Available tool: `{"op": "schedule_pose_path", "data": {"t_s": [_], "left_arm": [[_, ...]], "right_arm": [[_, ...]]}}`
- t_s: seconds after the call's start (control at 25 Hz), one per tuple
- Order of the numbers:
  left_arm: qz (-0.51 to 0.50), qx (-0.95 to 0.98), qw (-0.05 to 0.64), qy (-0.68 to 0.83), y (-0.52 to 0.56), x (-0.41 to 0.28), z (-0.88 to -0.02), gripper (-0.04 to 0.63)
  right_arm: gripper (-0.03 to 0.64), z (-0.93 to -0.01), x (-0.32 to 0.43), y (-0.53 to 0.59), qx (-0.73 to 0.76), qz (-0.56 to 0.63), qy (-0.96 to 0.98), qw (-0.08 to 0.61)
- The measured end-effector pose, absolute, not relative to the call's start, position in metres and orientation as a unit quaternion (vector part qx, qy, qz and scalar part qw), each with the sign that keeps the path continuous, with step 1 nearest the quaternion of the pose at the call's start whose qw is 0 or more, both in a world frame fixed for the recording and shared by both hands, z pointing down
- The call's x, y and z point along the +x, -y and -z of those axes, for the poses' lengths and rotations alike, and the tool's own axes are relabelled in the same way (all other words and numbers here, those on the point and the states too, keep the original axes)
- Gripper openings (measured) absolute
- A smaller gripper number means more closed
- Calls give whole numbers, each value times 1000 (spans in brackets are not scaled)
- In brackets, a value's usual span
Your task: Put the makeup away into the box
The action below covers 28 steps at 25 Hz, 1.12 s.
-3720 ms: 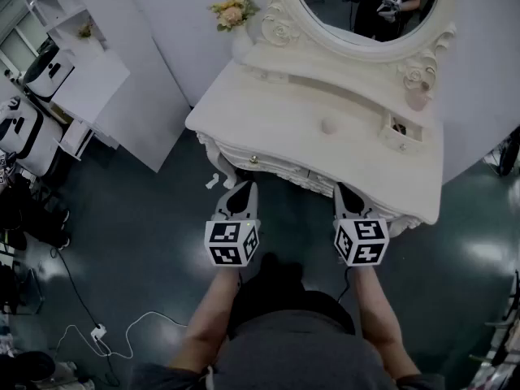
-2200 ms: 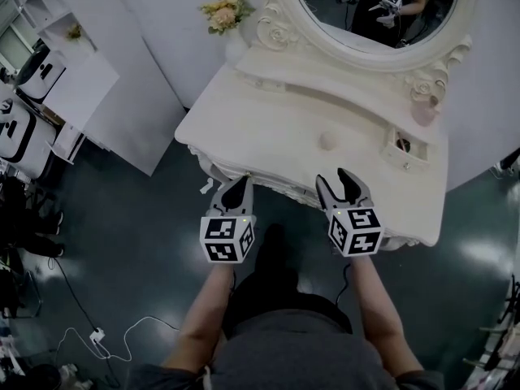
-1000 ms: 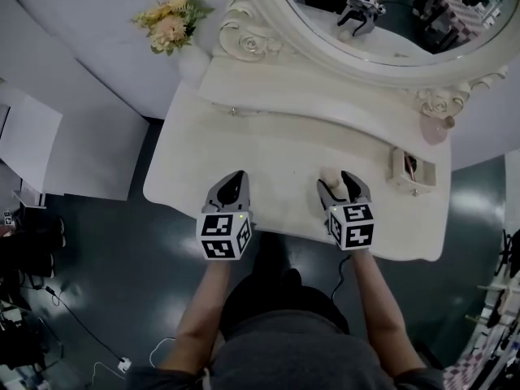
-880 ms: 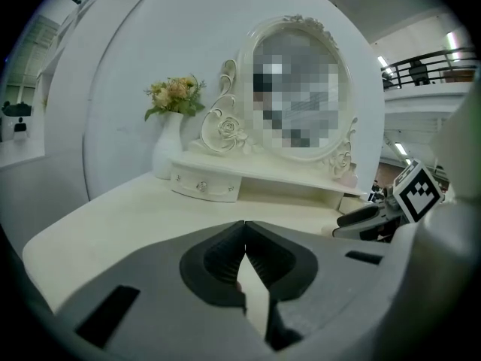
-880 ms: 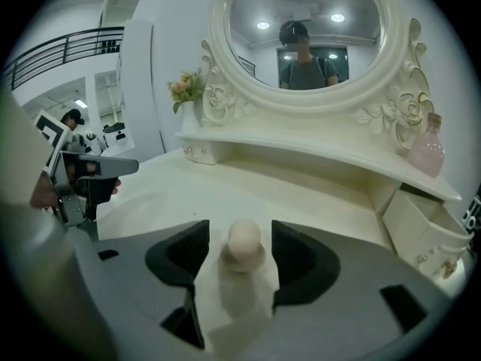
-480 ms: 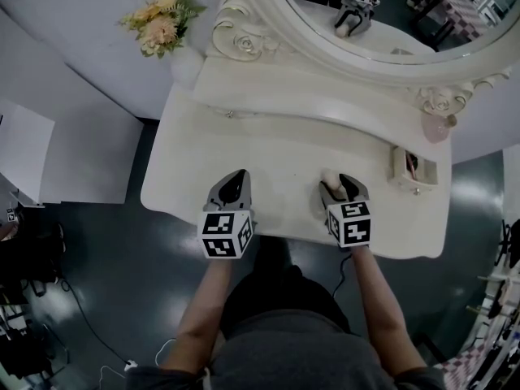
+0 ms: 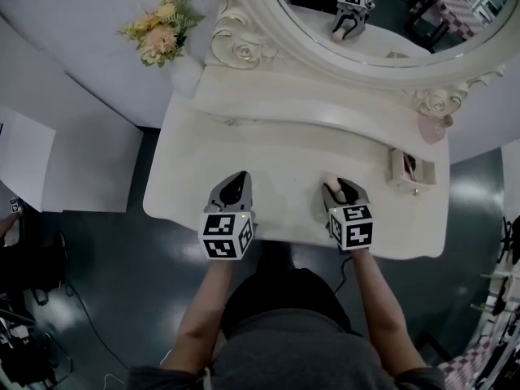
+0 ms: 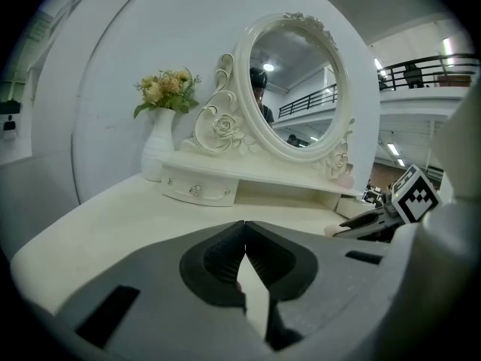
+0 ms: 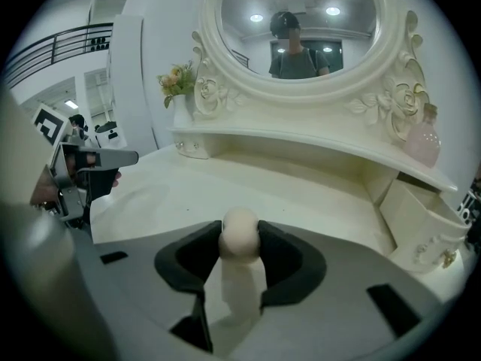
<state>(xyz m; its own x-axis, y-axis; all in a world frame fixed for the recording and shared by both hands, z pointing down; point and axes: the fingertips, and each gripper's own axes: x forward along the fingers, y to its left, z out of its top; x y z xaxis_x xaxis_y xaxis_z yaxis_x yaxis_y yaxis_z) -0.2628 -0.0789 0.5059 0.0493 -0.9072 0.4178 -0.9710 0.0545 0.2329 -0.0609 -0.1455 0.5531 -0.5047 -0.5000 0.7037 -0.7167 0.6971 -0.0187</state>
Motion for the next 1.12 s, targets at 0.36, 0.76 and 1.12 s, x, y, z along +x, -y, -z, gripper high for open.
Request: {"op": "schedule_pose_path", "data": {"t_s": [0.36,0.76,1.12], "left_arm": [[-72,710,230,662,94,-241,-499,6],[-81,744,219,626,117,-193,-491,6],[-91,779,197,588,149,-140,-474,6]], "right_arm": [[153,-519,-47,147,383,-160,858,302],[153,-486,5,156,433,-151,848,264],[152,-466,67,172,486,-149,827,239]]}}
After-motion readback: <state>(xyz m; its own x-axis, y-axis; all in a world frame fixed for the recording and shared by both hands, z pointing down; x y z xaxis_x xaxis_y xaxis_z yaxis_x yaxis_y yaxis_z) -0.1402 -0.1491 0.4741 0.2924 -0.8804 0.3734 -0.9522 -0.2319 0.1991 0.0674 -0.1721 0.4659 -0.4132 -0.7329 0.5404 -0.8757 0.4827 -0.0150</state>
